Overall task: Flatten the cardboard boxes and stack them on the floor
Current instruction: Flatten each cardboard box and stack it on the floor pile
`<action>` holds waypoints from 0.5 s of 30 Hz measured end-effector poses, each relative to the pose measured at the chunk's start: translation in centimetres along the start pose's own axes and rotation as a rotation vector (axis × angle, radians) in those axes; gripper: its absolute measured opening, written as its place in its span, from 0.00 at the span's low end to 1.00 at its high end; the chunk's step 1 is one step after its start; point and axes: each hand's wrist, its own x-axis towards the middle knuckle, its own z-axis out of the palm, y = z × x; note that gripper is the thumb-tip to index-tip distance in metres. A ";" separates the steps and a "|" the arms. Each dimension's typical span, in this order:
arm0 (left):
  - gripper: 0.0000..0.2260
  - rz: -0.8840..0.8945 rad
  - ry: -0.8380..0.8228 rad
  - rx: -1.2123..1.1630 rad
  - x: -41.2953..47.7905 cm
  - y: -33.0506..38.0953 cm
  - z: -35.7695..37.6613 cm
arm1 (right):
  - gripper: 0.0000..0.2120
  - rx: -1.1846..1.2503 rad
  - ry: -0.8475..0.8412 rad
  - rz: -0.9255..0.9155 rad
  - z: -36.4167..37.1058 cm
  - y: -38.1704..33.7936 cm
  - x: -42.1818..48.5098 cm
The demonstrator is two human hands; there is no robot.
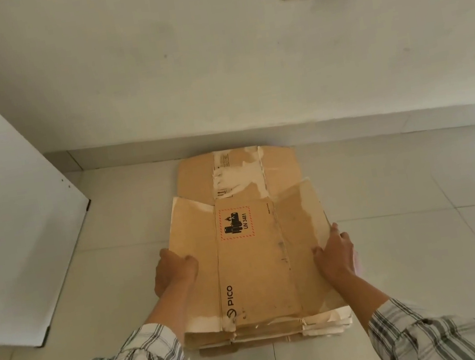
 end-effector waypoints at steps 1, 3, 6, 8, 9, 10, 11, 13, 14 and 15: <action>0.16 -0.009 -0.011 0.014 0.2 -0.6 0.8 | 0.36 -0.015 -0.018 0.006 0.8 0.6 0.1; 0.19 -0.002 -0.011 0.034 0.4 -1.7 2.3 | 0.36 -0.048 -0.050 0.022 2.4 1.7 0.1; 0.26 0.071 0.036 0.078 0.8 -3.6 4.2 | 0.38 -0.076 -0.083 0.044 3.9 3.1 0.6; 0.33 0.095 0.057 0.176 0.9 -4.2 4.4 | 0.39 -0.113 -0.120 0.071 4.3 3.5 1.0; 0.36 0.122 0.062 0.290 0.7 -4.5 4.3 | 0.39 -0.163 -0.140 0.065 4.3 3.6 1.0; 0.39 0.178 0.061 0.414 0.5 -4.8 4.3 | 0.40 -0.253 -0.152 0.022 4.3 3.8 0.9; 0.40 0.261 0.031 0.511 0.1 -5.1 4.5 | 0.42 -0.376 -0.171 -0.071 4.4 3.8 0.6; 0.38 0.426 -0.115 0.573 -0.7 -5.2 5.5 | 0.41 -0.568 -0.266 -0.321 5.1 3.9 0.1; 0.37 0.466 -0.205 0.560 -1.0 -5.1 6.0 | 0.40 -0.599 -0.344 -0.414 5.5 3.8 0.0; 0.37 0.478 -0.285 0.545 -1.3 -4.9 6.3 | 0.38 -0.616 -0.420 -0.456 5.9 3.5 -0.1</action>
